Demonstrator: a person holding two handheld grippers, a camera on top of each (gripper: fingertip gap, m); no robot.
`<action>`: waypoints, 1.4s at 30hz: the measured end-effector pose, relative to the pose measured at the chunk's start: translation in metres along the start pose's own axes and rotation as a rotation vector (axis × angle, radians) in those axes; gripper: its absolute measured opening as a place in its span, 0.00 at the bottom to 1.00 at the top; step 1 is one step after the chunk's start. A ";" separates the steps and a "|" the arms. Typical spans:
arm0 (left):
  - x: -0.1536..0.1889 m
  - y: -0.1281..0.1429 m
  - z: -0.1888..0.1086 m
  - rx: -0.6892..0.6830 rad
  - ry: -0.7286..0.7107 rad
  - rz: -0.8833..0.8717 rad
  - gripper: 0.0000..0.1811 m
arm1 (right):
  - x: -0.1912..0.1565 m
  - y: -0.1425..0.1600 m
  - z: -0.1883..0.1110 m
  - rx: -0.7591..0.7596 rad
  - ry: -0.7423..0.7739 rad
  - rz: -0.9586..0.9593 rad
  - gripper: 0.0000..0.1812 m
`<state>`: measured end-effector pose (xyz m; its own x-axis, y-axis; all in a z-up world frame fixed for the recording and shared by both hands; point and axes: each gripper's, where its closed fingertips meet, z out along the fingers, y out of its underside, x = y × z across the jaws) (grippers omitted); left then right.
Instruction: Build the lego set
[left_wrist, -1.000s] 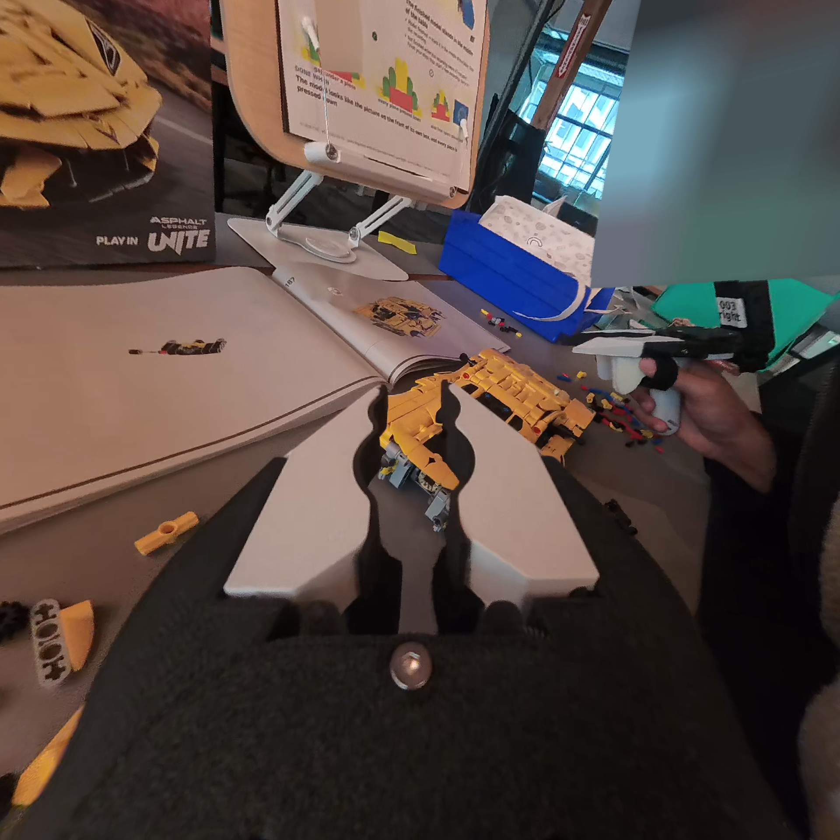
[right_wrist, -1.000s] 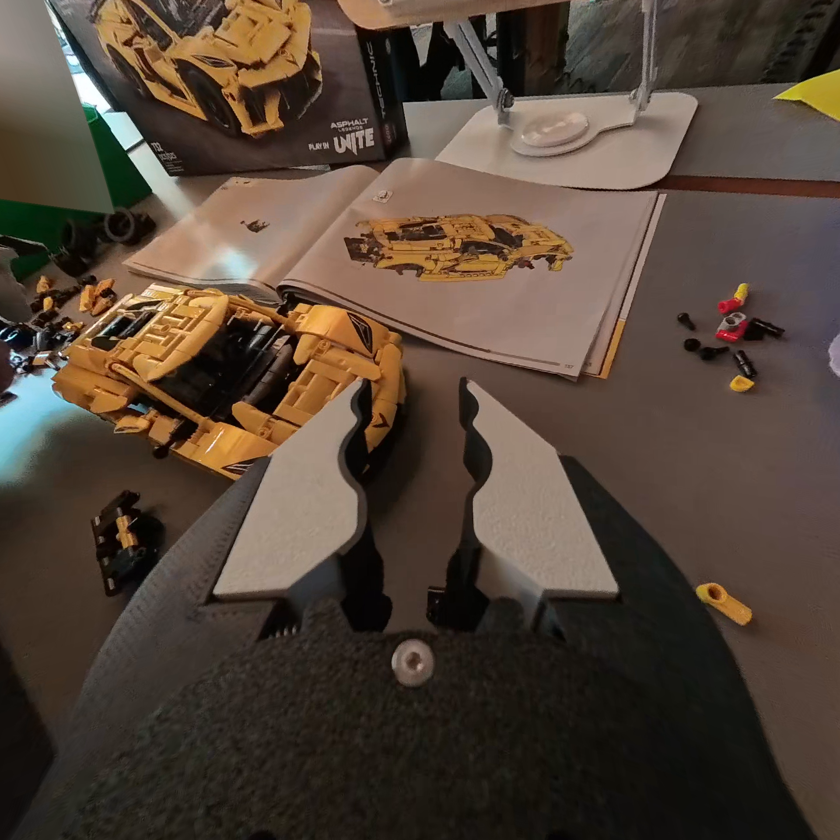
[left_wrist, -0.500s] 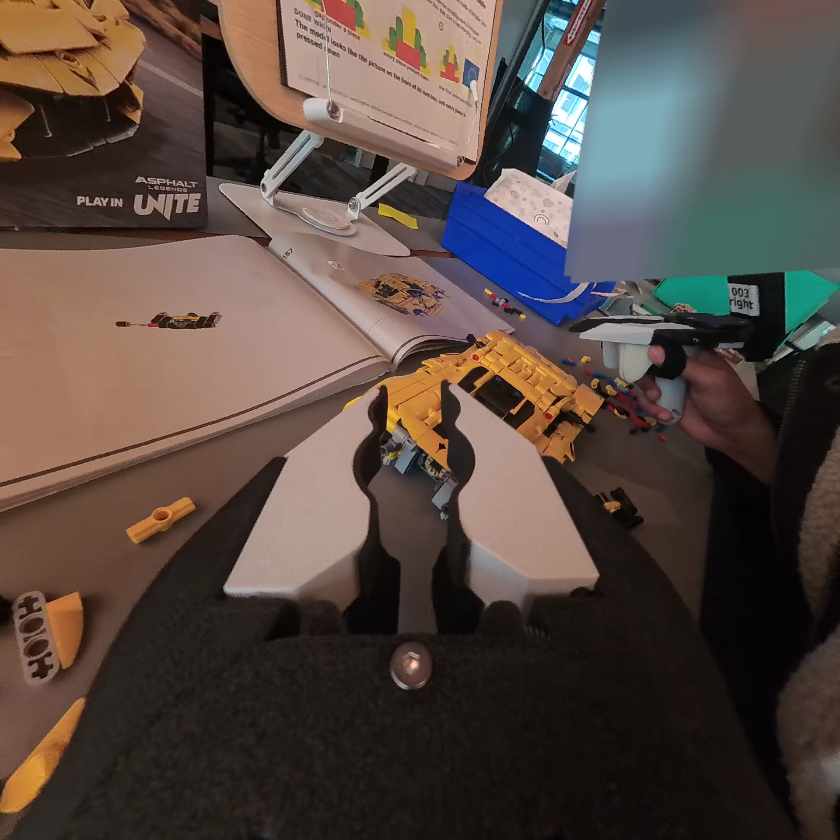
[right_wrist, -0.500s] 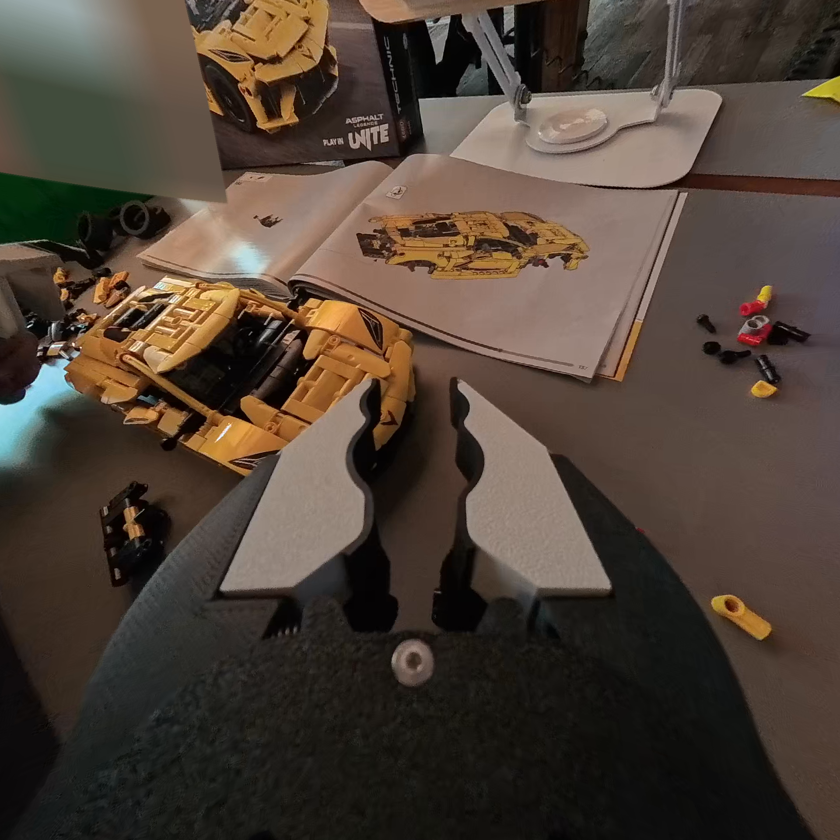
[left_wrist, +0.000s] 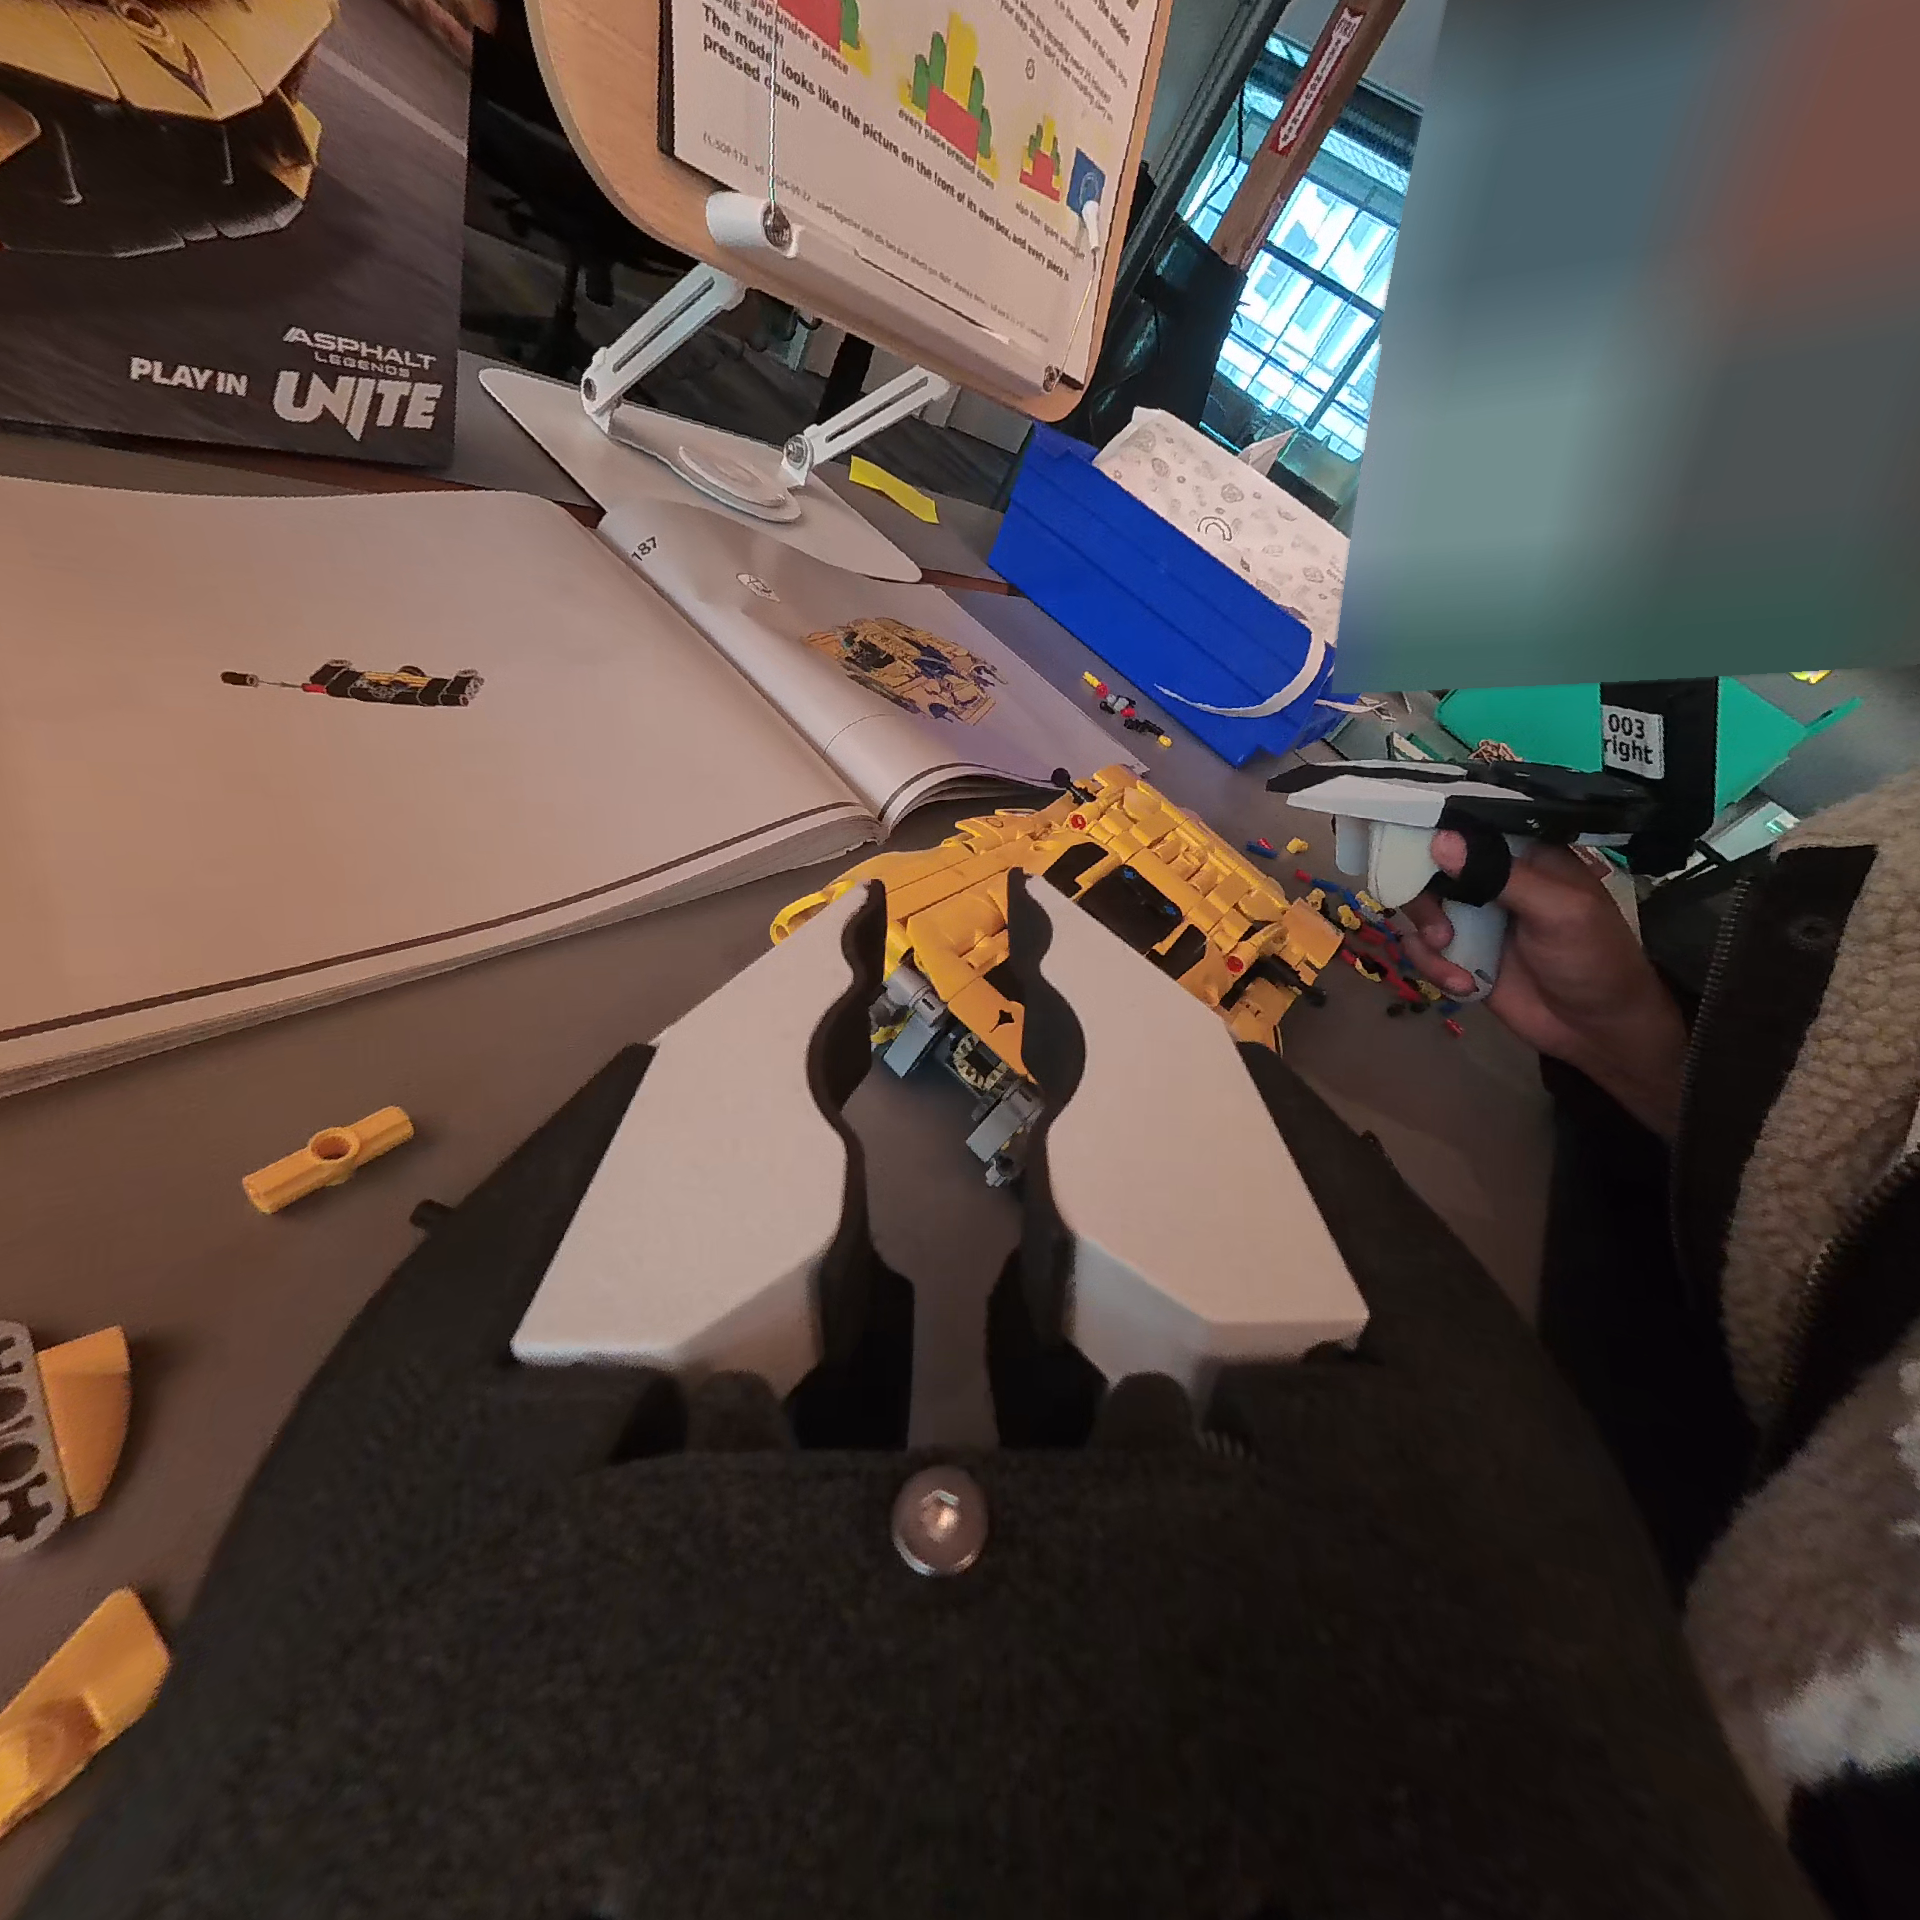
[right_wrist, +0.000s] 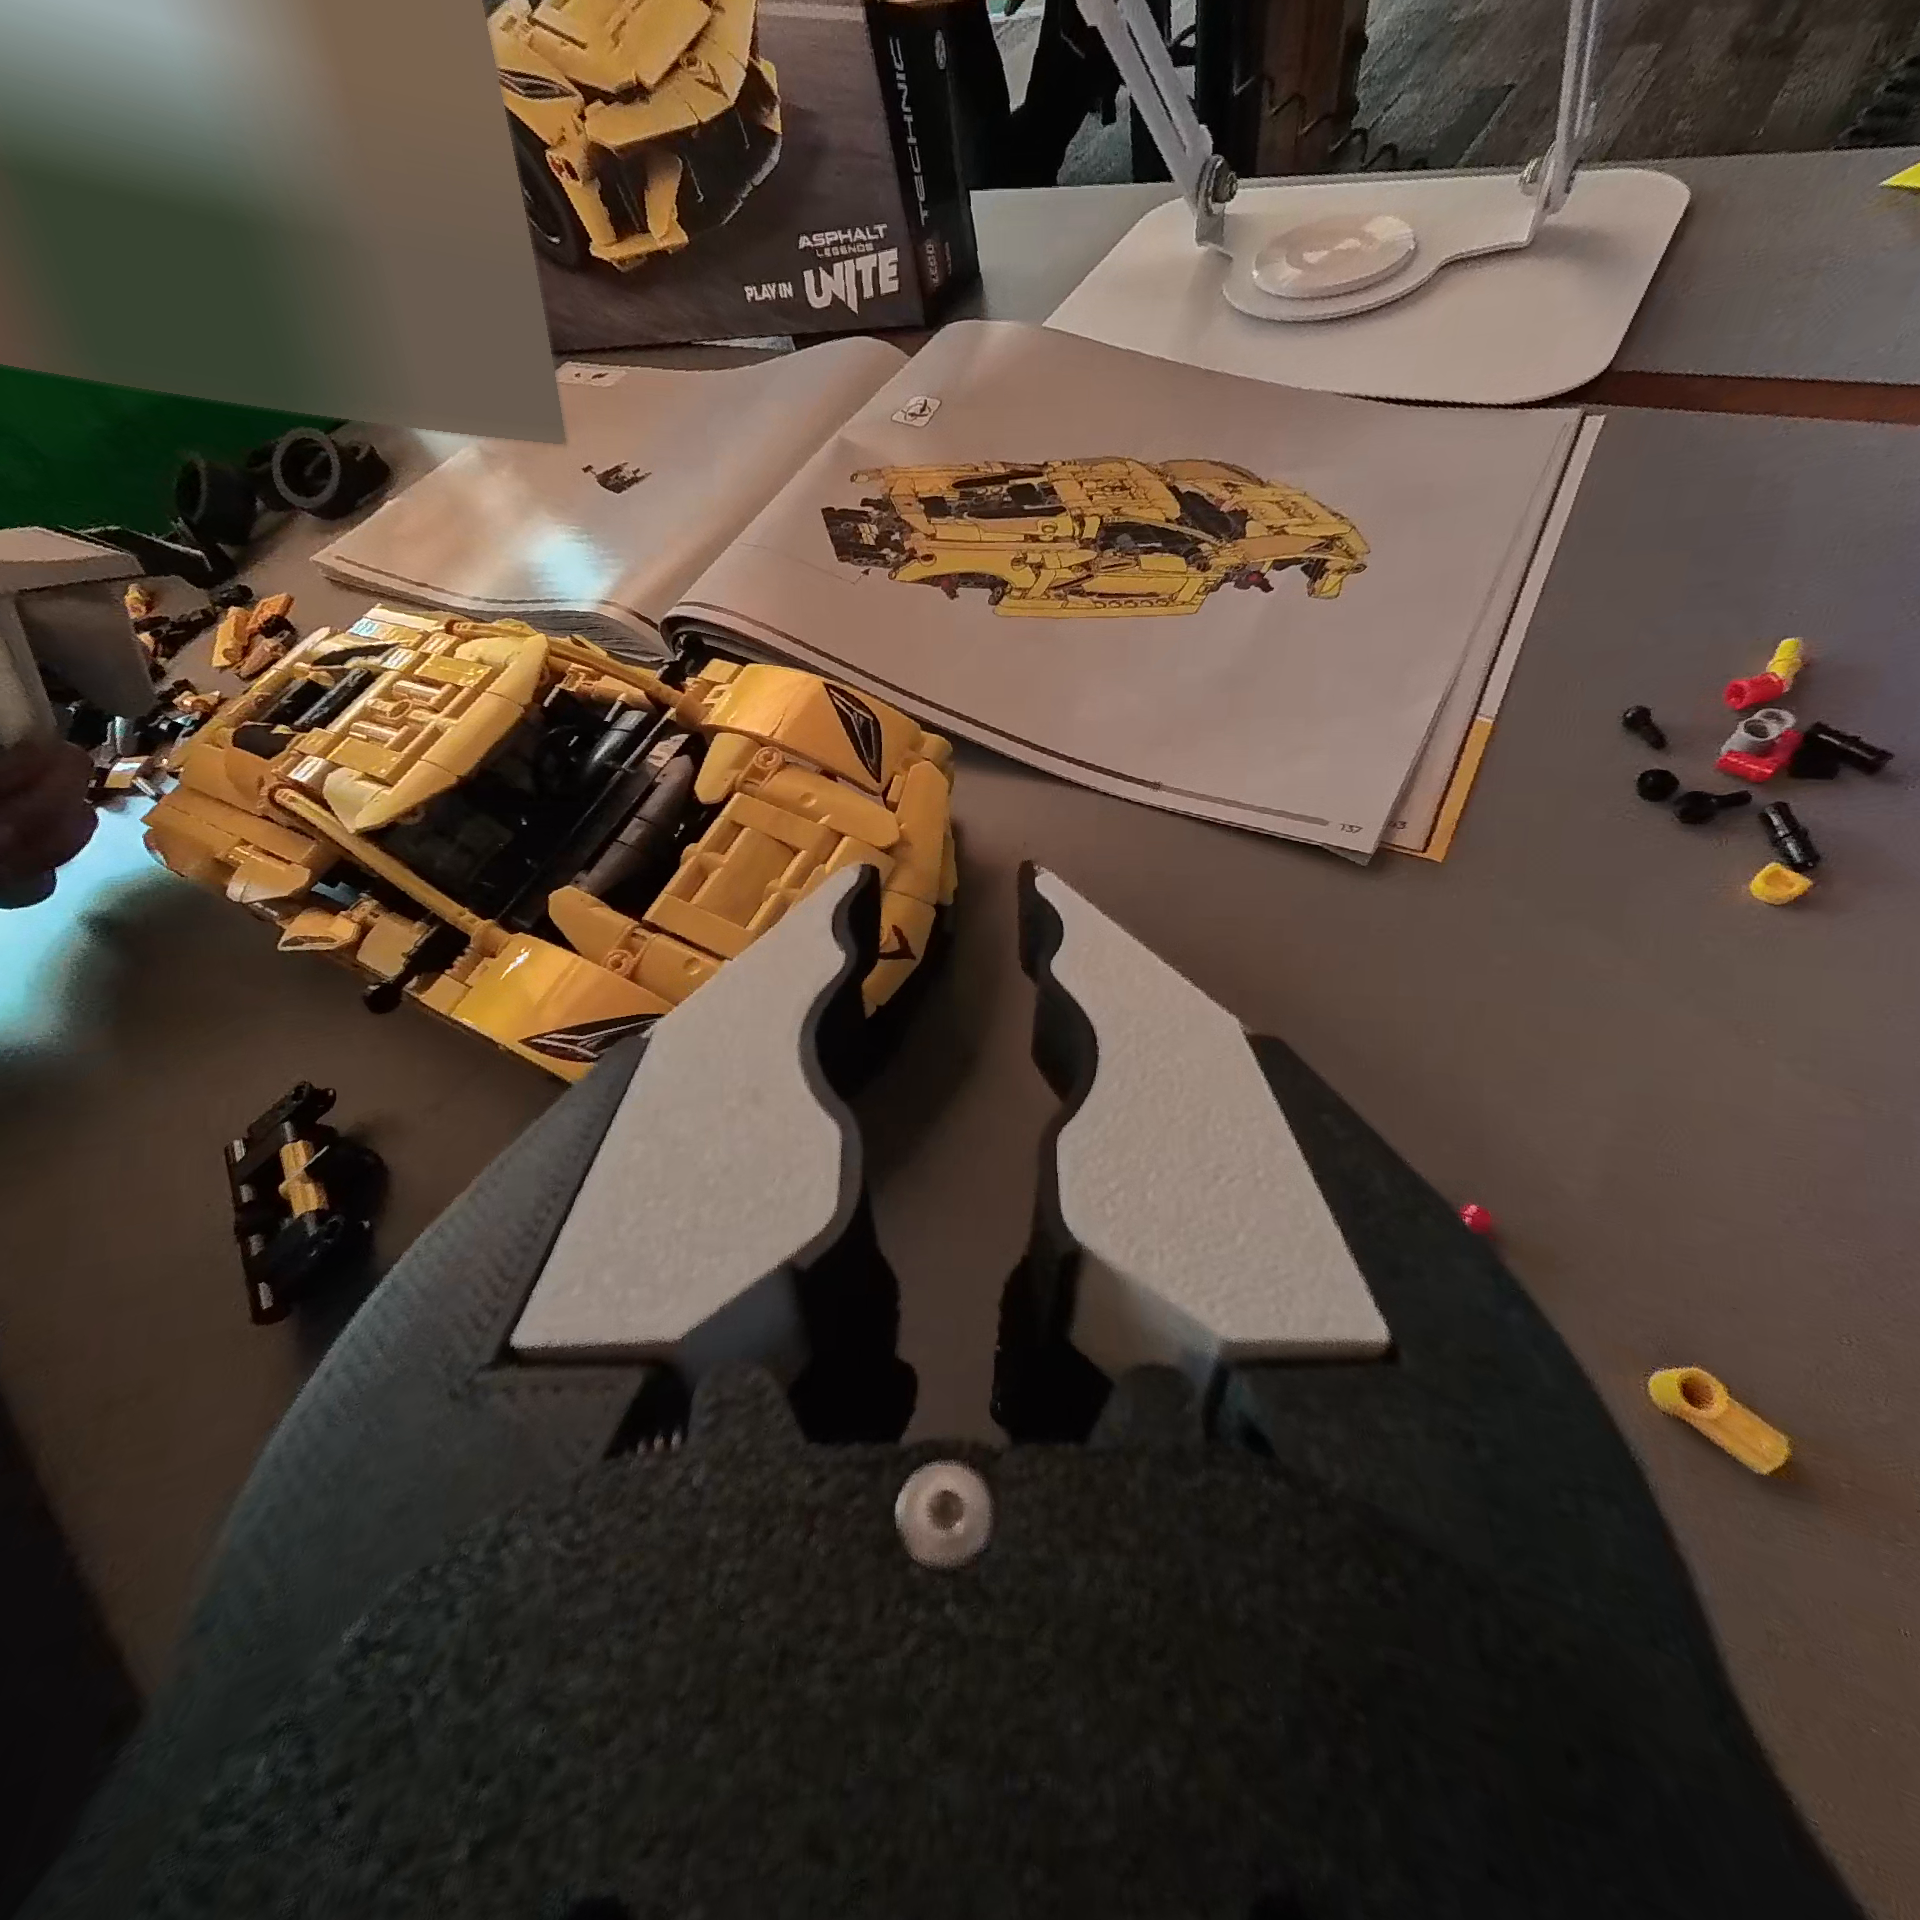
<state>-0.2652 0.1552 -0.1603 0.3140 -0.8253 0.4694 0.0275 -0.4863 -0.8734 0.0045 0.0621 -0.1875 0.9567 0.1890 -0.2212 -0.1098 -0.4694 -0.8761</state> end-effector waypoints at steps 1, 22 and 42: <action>0.000 0.000 0.000 -0.001 -0.001 -0.001 0.12 | 0.000 0.000 0.000 -0.001 0.000 -0.001 0.14; -0.006 0.002 0.000 0.005 0.014 -0.075 0.12 | -0.001 0.004 0.002 -0.017 -0.005 -0.008 0.13; 0.028 -0.007 -0.011 0.018 0.160 -0.163 0.12 | -0.029 0.013 0.005 -0.078 -0.066 -0.123 0.22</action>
<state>-0.2674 0.1326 -0.1393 0.1490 -0.7717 0.6183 0.0826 -0.6134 -0.7854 -0.0263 0.0545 -0.1950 0.9417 0.3042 -0.1437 0.0312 -0.5042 -0.8630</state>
